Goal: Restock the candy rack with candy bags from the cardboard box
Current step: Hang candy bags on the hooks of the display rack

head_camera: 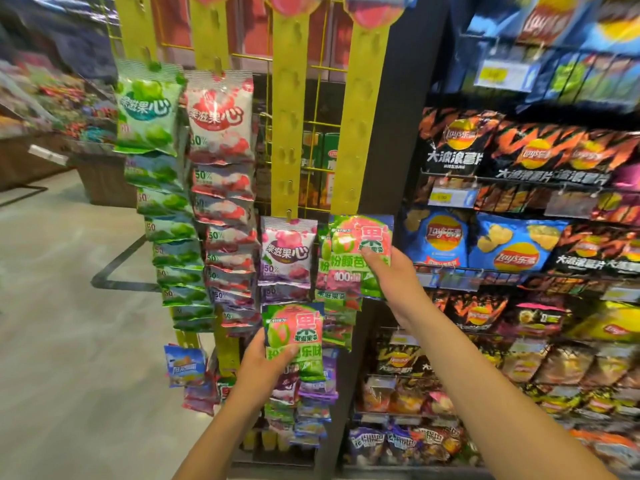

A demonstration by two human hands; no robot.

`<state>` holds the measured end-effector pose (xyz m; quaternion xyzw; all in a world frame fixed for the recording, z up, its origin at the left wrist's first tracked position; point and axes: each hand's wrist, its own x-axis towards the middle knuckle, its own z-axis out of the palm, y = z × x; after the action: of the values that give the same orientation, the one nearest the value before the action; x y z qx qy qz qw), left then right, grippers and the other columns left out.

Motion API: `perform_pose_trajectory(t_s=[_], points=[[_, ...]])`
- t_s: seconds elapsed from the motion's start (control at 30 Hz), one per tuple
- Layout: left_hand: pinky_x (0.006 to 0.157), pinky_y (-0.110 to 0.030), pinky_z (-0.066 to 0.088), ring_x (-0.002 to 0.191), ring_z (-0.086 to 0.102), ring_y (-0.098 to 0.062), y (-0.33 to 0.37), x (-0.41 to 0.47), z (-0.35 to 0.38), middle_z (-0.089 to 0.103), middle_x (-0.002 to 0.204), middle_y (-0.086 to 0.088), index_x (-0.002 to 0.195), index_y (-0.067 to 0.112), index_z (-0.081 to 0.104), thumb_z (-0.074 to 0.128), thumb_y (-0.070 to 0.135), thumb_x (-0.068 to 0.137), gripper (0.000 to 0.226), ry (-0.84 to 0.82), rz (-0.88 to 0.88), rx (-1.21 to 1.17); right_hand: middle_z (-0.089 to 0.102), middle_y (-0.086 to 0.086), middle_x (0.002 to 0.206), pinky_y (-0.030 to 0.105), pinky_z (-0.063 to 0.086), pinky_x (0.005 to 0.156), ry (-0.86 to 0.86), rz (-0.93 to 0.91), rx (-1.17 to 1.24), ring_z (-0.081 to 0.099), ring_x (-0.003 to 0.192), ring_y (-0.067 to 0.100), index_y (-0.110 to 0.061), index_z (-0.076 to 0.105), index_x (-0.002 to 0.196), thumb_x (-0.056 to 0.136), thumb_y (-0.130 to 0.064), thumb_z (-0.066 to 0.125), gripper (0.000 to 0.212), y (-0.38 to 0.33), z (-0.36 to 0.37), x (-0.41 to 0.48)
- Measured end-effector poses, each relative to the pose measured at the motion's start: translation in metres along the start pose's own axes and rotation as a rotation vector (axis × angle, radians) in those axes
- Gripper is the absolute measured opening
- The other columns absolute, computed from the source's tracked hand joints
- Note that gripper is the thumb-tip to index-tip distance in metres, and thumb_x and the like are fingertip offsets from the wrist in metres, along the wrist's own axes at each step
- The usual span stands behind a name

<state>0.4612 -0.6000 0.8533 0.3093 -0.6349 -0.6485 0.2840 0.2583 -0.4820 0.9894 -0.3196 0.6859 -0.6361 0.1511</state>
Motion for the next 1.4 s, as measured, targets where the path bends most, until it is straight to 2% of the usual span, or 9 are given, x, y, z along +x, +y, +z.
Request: perform_pose_trajectory(t_s=[0.17, 0.33, 0.47, 0.77, 0.9, 1.03, 1.17, 1.3, 1.4], points=[[0.090, -0.030, 0.056, 0.103, 0.072, -0.004, 0.000, 0.003, -0.003, 0.077, 0.112, 0.013, 0.121, 0.034, 0.065, 0.075, 0.019, 0.095, 0.031, -0.020, -0.021, -0.025, 0.075, -0.007, 0.118, 0.052, 0.050, 0.107, -0.007, -0.006, 0.089, 0.069, 0.114, 0.018, -0.028, 0.070, 0.121, 0.101, -0.041, 0.061, 0.026, -0.039, 0.007, 0.036], [0.078, -0.018, 0.051, 0.101, 0.070, 0.000, 0.002, 0.000, -0.006, 0.074, 0.115, 0.013, 0.122, 0.034, 0.064, 0.074, 0.021, 0.096, 0.030, -0.015, -0.018, -0.020, 0.077, -0.007, 0.114, 0.052, 0.052, 0.105, -0.007, 0.065, 0.109, 0.071, 0.111, 0.017, -0.026, 0.072, 0.119, 0.101, -0.040, 0.061, 0.025, -0.041, 0.016, 0.044], [0.080, -0.023, 0.052, 0.107, 0.068, -0.007, 0.002, -0.003, -0.010, 0.073, 0.118, 0.010, 0.121, 0.035, 0.063, 0.073, 0.021, 0.096, 0.030, -0.014, -0.034, -0.045, 0.075, -0.010, 0.117, 0.055, 0.048, 0.108, 0.004, 0.099, 0.082, 0.068, 0.116, 0.019, -0.032, 0.072, 0.119, 0.094, -0.050, 0.064, 0.032, -0.026, 0.019, 0.044], [0.078, -0.020, 0.051, 0.104, 0.069, -0.004, -0.002, -0.009, -0.013, 0.073, 0.115, 0.011, 0.118, 0.033, 0.065, 0.074, 0.020, 0.096, 0.026, -0.009, -0.029, -0.017, 0.076, -0.009, 0.113, 0.053, 0.053, 0.102, 0.034, 0.064, 0.027, 0.070, 0.110, 0.017, -0.030, 0.071, 0.116, 0.098, -0.047, 0.062, 0.026, -0.013, 0.022, 0.033], [0.072, -0.015, 0.052, 0.097, 0.070, 0.001, -0.004, -0.010, -0.014, 0.074, 0.114, 0.010, 0.120, 0.031, 0.064, 0.073, 0.019, 0.097, 0.028, -0.011, -0.032, 0.000, 0.076, -0.009, 0.115, 0.053, 0.052, 0.103, 0.037, -0.025, 0.050, 0.070, 0.112, 0.017, -0.030, 0.071, 0.117, 0.085, -0.062, 0.064, 0.046, -0.034, 0.022, 0.036], [0.071, -0.015, 0.052, 0.100, 0.070, -0.002, -0.005, -0.012, -0.013, 0.073, 0.115, 0.009, 0.120, 0.031, 0.063, 0.073, 0.018, 0.097, 0.029, -0.014, -0.031, 0.010, 0.077, -0.005, 0.112, 0.055, 0.053, 0.102, 0.076, -0.001, 0.099, 0.071, 0.110, 0.022, -0.027, 0.073, 0.113, 0.069, -0.069, 0.067, 0.061, -0.040, 0.022, 0.053], [0.072, -0.015, 0.051, 0.103, 0.068, -0.004, -0.005, -0.014, -0.013, 0.073, 0.114, 0.010, 0.120, 0.029, 0.063, 0.072, 0.018, 0.097, 0.027, -0.024, -0.028, 0.005, 0.078, 0.000, 0.106, 0.058, 0.053, 0.100, 0.072, 0.083, 0.083, 0.072, 0.105, 0.026, -0.023, 0.075, 0.105, 0.075, -0.062, 0.069, 0.049, -0.022, 0.025, 0.054], [0.069, -0.014, 0.053, 0.099, 0.070, -0.003, -0.007, -0.013, -0.016, 0.074, 0.111, 0.007, 0.119, 0.029, 0.063, 0.073, 0.018, 0.096, 0.027, -0.015, -0.040, 0.008, 0.078, 0.001, 0.104, 0.057, 0.055, 0.098, 0.068, 0.102, 0.055, 0.072, 0.103, 0.026, -0.024, 0.074, 0.101, 0.068, -0.070, 0.067, 0.057, -0.006, 0.026, 0.052], [0.067, -0.014, 0.055, 0.092, 0.073, 0.001, -0.011, -0.011, -0.017, 0.075, 0.111, 0.005, 0.120, 0.027, 0.064, 0.073, 0.017, 0.096, 0.028, -0.012, -0.052, 0.010, 0.078, 0.001, 0.103, 0.057, 0.056, 0.097, 0.075, 0.095, 0.022, 0.073, 0.102, 0.026, -0.022, 0.075, 0.102, 0.087, -0.056, 0.067, 0.038, -0.007, 0.027, 0.043]])
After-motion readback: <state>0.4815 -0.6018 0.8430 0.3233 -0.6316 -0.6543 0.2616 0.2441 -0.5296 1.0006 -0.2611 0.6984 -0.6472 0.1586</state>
